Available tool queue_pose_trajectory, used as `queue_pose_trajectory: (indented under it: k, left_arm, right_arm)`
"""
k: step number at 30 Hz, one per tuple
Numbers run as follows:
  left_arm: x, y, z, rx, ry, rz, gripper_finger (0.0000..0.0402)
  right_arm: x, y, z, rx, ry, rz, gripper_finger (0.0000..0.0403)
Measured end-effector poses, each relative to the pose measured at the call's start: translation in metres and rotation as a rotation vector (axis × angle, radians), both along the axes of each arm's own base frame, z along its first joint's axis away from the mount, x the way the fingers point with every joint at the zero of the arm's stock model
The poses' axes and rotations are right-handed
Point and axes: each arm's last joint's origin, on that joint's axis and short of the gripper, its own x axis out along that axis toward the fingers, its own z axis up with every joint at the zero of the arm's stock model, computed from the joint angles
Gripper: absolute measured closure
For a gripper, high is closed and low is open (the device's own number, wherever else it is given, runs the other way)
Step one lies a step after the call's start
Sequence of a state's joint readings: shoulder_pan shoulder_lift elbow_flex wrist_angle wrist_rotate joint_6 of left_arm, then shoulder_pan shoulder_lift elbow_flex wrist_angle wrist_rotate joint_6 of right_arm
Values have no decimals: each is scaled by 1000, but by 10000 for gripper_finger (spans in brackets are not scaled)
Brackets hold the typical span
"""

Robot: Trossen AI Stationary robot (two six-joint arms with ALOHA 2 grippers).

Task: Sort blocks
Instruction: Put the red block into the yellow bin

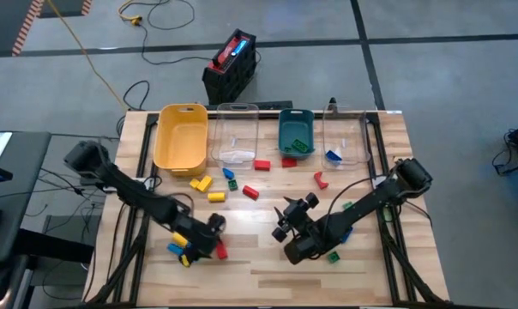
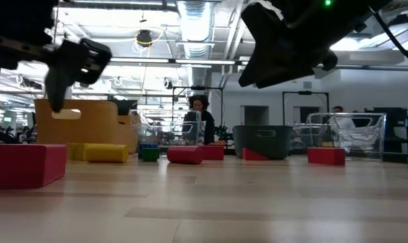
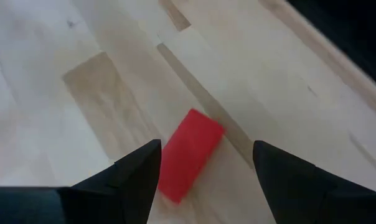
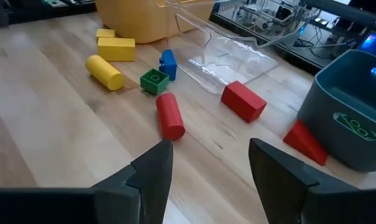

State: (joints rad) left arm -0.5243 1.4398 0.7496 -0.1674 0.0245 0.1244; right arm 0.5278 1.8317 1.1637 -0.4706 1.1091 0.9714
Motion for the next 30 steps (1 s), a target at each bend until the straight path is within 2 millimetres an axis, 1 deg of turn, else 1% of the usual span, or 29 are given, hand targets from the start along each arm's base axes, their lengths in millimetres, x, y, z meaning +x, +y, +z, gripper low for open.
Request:
queue_pose_trajectory:
  k: [4, 6, 9, 12, 16, 20, 22, 27, 30]
  left_arm:
    - [18, -10, -13, 70, 50, -45, 153]
    - [23, -14, -18, 88, 63, -63, 153]
    - [27, -15, -23, 96, 77, -81, 153]
    - [28, -11, -27, 105, 105, -70, 160]
    - [28, -4, -30, 147, 132, -34, 198]
    - [26, 3, -33, 205, 156, 0, 256]
    - [26, 5, -33, 228, 147, 11, 274]
    - [29, 6, -32, 267, 107, 48, 275]
    - [30, 8, -26, 296, 60, 87, 275]
  right_arm:
    - [-2, 1, -1, -10, 17, 5, 179]
    - [-7, 1, 3, -14, 30, 8, 179]
    - [-16, 3, 13, -11, 13, 3, 179]
    - [-25, 7, 22, -36, -13, 8, 179]
    - [-36, 13, 36, -51, -72, 16, 181]
    - [-43, 19, 42, -60, -101, 32, 185]
    - [-45, 21, 44, -69, -117, 34, 188]
    - [-47, 24, 44, -72, -118, 44, 194]
    - [-48, 25, 45, -61, -129, 46, 195]
